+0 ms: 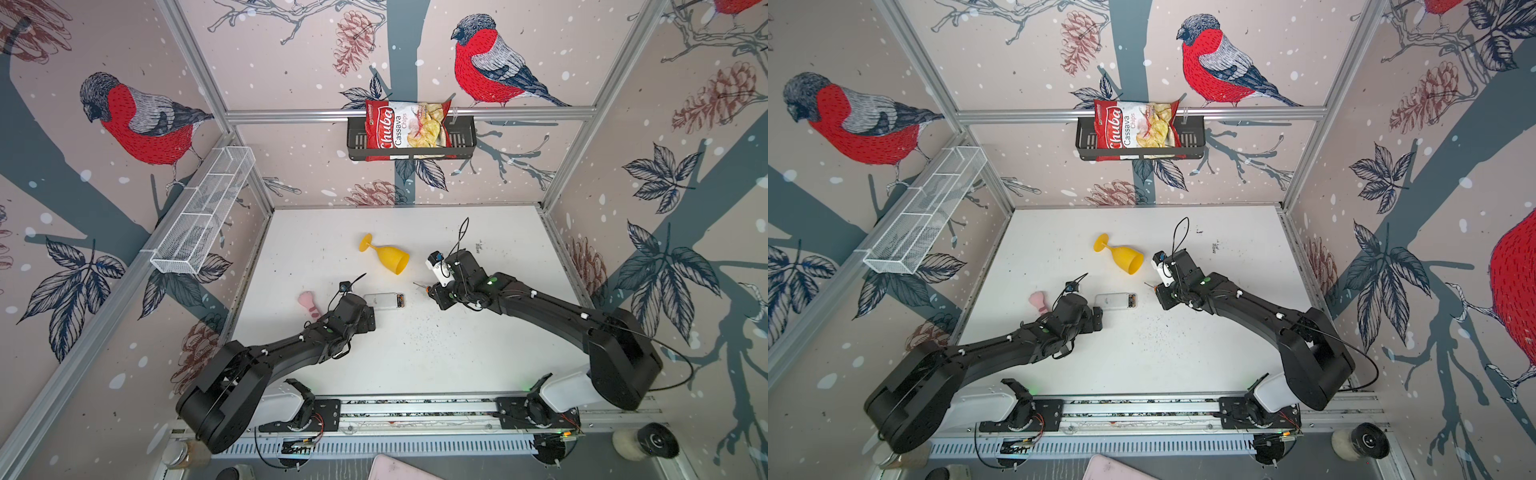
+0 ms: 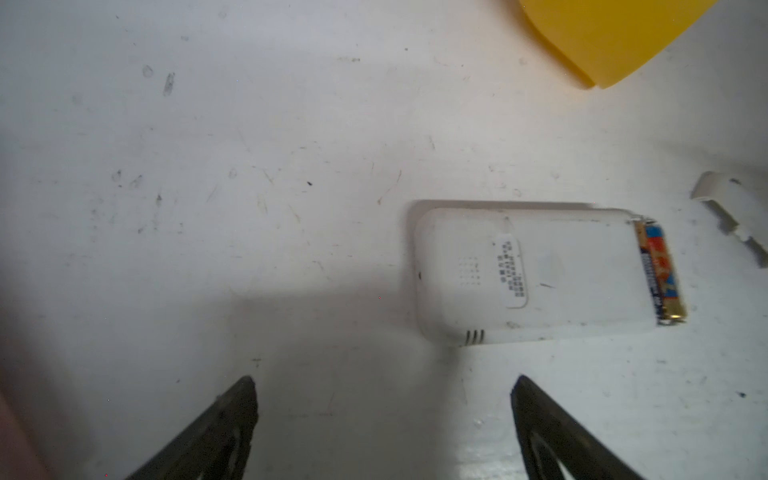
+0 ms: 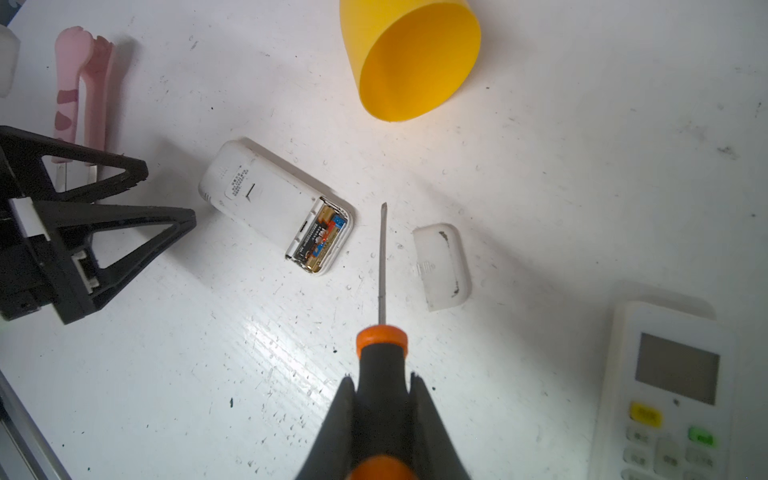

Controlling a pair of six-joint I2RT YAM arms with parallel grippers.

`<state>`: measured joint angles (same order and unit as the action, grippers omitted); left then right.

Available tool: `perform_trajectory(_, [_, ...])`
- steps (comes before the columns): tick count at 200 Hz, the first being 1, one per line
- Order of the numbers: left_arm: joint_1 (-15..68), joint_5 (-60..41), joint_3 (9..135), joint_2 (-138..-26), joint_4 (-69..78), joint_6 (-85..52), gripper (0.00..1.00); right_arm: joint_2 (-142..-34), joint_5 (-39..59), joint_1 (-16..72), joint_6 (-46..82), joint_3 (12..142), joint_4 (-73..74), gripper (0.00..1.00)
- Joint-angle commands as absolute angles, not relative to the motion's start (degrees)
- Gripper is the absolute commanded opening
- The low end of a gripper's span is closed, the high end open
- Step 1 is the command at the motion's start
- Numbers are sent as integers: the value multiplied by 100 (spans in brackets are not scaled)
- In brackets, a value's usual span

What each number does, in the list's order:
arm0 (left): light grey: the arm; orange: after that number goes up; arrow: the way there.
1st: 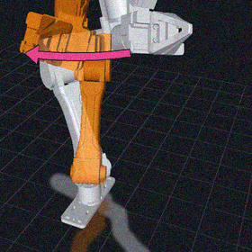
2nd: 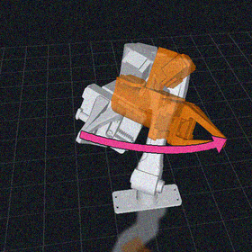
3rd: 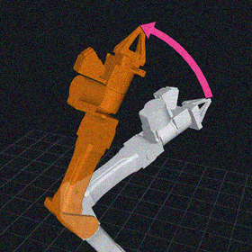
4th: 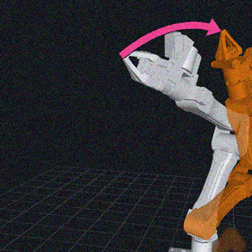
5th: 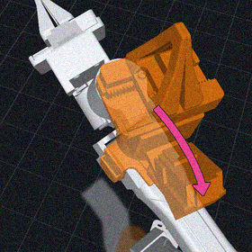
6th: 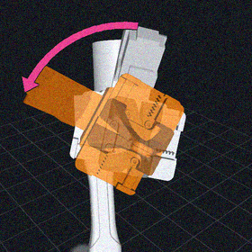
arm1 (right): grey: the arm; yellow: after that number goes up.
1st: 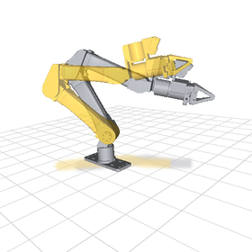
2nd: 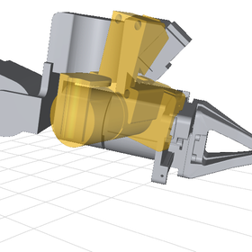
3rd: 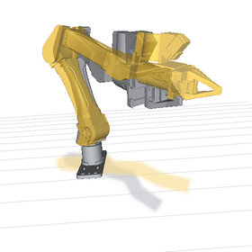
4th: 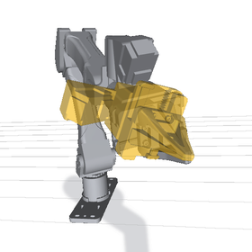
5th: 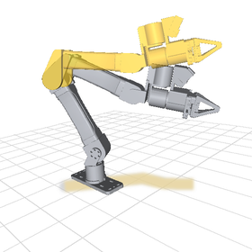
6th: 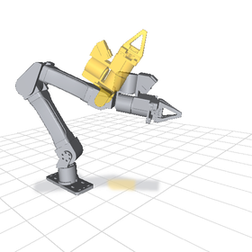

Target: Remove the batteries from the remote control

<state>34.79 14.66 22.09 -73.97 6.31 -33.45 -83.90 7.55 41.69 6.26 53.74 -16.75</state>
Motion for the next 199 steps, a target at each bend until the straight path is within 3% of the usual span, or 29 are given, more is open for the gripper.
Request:
perform_trajectory(1, [3481, 1574, 2302, -7621, 890, -3465, 95, -8299, 677, 4184, 701, 5310, -1470, 0])
perform_trajectory(116, [3476, 1880, 2833, -8419, 1090, -3428, 93, -8334, 1092, 4200, 675, 5265, -1427, 0])
perform_trajectory(179, [3480, 1877, 2895, -7892, 1107, -3338, 92, -8356, 1284, 4406, 694, 5168, -1463, 0])
perform_trajectory(199, [3480, 1784, 2970, -7840, 1174, -3281, 88, -8409, 1269, 4515, 718, 5160, -1510, 0])
